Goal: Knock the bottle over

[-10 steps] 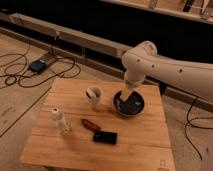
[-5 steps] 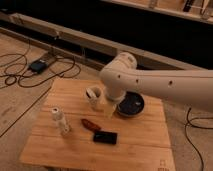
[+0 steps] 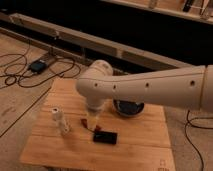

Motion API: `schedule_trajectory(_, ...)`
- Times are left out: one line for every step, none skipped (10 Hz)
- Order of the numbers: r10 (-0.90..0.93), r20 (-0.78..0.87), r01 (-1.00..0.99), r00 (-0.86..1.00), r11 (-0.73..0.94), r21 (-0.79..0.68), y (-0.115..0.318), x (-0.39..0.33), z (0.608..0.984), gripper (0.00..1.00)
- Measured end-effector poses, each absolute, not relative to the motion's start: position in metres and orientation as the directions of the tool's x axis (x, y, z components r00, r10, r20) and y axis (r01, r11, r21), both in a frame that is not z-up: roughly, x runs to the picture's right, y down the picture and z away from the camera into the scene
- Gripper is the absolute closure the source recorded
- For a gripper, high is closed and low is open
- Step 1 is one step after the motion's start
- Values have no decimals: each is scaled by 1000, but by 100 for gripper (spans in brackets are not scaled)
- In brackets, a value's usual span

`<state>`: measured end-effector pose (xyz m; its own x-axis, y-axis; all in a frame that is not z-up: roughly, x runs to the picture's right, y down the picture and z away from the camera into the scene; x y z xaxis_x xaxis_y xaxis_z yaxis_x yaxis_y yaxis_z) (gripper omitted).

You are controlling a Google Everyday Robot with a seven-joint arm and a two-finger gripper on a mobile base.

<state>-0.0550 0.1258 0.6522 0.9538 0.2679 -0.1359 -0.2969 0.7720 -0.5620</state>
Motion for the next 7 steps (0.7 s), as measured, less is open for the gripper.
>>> schedule_trajectory(256, -127, -282, 958, 771, -571, 128, -72, 651, 20)
schedule_trajectory(245, -120, -268, 962, 770, -579, 129, -90, 650, 20)
schedule_trajectory(237, -122, -263, 964, 769, -582, 130, -104, 651, 20)
schedule_trajectory(237, -122, -263, 964, 768, -584, 131, -113, 652, 20)
schedule_trajectory(241, -133, -273, 961, 764, -584, 131, -130, 655, 20)
schedule_trajectory(249, -141, -284, 958, 763, -581, 130, -143, 659, 20)
schedule_trajectory(250, -148, -289, 957, 766, -575, 129, -151, 662, 20)
